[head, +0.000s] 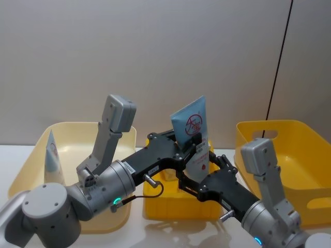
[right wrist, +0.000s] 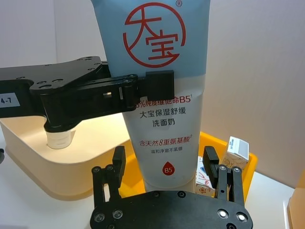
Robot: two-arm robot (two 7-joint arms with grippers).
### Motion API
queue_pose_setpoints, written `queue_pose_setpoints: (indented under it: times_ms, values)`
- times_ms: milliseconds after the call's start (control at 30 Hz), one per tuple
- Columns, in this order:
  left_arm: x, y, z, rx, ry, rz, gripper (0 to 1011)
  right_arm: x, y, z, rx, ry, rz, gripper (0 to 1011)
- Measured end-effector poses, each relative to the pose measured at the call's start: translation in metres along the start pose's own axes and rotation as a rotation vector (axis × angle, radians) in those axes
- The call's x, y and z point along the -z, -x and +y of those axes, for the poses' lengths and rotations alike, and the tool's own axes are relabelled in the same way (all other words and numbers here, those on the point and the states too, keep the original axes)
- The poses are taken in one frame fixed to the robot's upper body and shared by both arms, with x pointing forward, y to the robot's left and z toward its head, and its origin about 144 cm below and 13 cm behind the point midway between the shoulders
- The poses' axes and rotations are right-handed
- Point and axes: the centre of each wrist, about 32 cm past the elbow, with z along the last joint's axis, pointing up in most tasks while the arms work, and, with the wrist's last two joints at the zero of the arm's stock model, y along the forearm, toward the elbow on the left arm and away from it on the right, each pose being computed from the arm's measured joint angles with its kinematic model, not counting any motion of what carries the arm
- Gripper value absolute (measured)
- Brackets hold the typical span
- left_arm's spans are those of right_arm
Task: Bimanual collaborative sorting of washing and personal care products
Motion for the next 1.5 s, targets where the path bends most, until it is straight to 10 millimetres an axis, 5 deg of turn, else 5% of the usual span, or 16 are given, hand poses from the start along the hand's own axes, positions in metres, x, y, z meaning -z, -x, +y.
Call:
queue_pose_setpoints:
  times_ms: [367,800,1000,1500]
  values:
    - [0.0,0.0,0.0,0.0,0.0,0.0,257,-0.0029,-0.0008,-0.0006,-0.009,0.018,0.007,1007]
    - [0.0,0.0,0.0,0.0,0.0,0.0,257,-0.0045,-0.0014,-0.0007,-0.011,0.028,0.01,701]
    - [0.0,0.0,0.0,0.0,0.0,0.0,266,-0.005,-0.0015,-0.0006,-0.012,0.029,0.011,667]
    - [0.0,0.0,0.0,0.0,0.0,0.0,730,-0.0053,-0.0027,-0.0007,0.009,0.032,0.009,656]
